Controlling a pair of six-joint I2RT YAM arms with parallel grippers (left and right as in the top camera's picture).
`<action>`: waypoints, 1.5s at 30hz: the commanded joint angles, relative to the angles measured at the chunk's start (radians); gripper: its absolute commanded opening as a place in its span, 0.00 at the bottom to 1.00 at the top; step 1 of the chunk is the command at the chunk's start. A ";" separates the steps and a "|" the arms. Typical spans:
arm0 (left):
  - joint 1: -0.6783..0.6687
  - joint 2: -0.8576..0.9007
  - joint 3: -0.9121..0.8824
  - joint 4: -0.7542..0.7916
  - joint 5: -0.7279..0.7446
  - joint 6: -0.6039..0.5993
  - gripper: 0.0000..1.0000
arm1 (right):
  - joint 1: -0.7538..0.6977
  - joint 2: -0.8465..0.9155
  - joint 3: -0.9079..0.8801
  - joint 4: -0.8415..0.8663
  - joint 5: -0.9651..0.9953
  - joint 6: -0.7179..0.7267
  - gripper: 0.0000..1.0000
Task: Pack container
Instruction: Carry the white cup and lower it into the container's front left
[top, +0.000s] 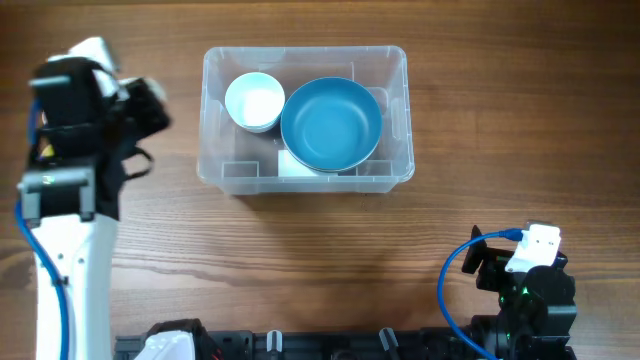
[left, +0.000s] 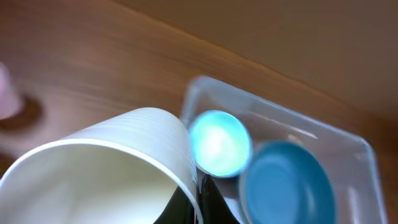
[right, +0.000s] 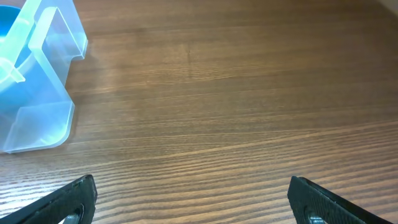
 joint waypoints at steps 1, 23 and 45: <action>-0.154 0.012 0.008 -0.029 0.018 -0.013 0.04 | 0.008 -0.002 0.008 0.002 0.012 -0.010 1.00; -0.421 0.443 0.008 -0.075 -0.071 -0.013 0.13 | 0.008 -0.002 0.008 0.002 0.012 -0.010 1.00; -0.393 0.373 0.009 -0.060 -0.093 -0.014 0.26 | 0.008 -0.002 0.008 0.002 0.012 -0.010 1.00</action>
